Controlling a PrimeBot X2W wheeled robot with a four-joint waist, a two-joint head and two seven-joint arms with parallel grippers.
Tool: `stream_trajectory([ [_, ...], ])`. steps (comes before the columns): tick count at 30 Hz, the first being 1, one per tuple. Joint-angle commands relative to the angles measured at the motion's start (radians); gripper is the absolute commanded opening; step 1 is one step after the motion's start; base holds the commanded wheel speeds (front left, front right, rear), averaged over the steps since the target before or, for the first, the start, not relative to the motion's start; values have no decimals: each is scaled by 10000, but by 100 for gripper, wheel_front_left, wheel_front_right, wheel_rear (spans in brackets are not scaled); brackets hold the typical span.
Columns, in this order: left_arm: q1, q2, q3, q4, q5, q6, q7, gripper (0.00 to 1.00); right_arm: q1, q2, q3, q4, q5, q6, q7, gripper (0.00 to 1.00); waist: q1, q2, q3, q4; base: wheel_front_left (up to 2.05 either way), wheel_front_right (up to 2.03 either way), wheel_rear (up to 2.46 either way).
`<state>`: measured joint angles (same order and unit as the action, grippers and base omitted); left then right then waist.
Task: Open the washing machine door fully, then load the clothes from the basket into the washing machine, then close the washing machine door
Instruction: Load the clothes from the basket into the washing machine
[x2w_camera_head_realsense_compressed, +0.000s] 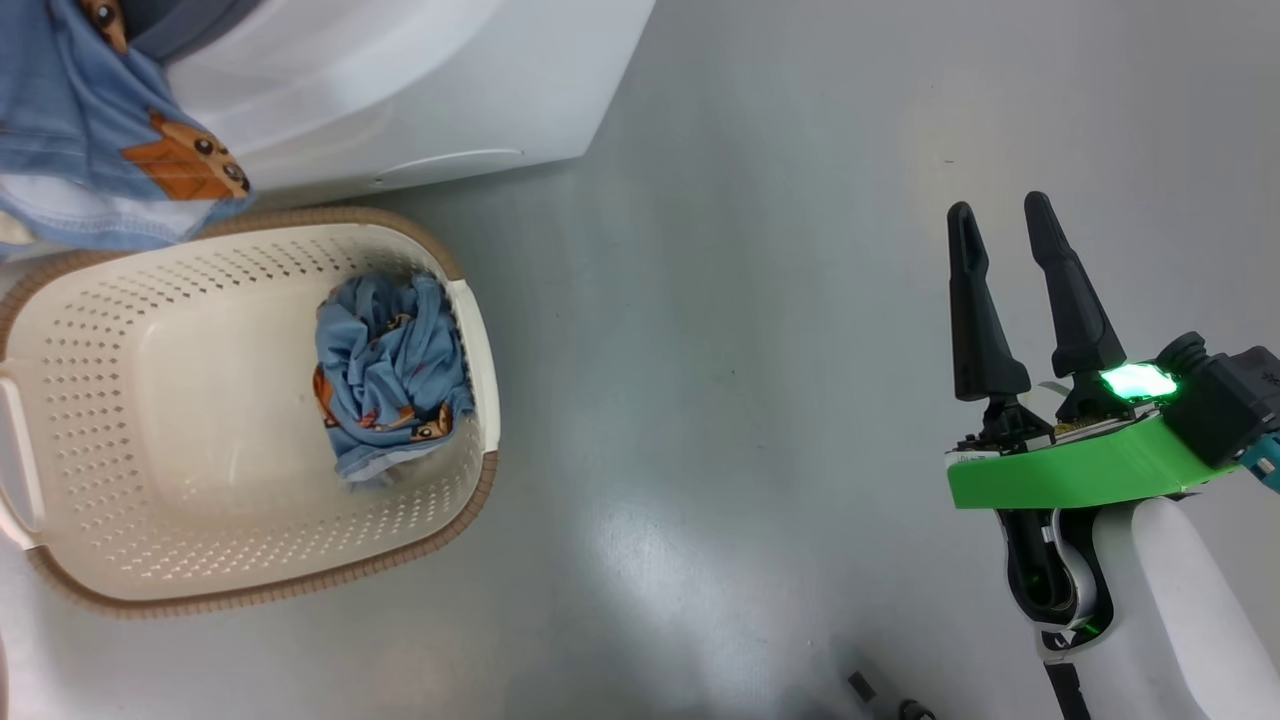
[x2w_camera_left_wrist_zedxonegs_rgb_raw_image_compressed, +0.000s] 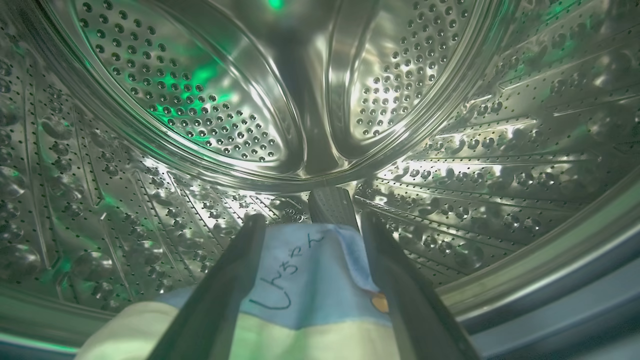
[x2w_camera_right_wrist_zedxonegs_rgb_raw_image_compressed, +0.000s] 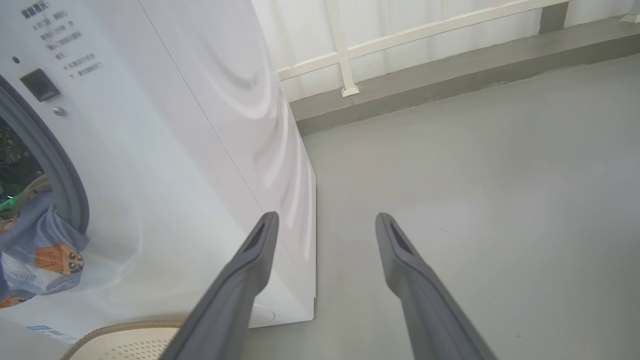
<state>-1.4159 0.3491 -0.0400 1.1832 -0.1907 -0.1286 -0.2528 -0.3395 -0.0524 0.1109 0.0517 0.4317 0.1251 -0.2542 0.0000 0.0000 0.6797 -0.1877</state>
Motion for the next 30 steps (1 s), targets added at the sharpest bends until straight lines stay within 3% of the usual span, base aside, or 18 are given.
stream_trajectory([
  [1, 46, 426, 13, -165, -61, -5, -73, 100, 200, 22, 176, -189, -11, 56, -76, 100, 0, 0, -39, 37, 0, 0, 0],
  [11, 1277, 234, 548, -1954, -530, -15, -87, 100, 254, 22, 147, -139, -142, 56, -76, 100, 0, 0, -375, 156, 0, 0, 0],
  [30, 4955, -886, 1872, -5162, -452, -20, -89, 100, 713, -200, -237, 29, -467, 56, -76, 100, 0, 0, -1551, 630, 0, 0, 0],
])
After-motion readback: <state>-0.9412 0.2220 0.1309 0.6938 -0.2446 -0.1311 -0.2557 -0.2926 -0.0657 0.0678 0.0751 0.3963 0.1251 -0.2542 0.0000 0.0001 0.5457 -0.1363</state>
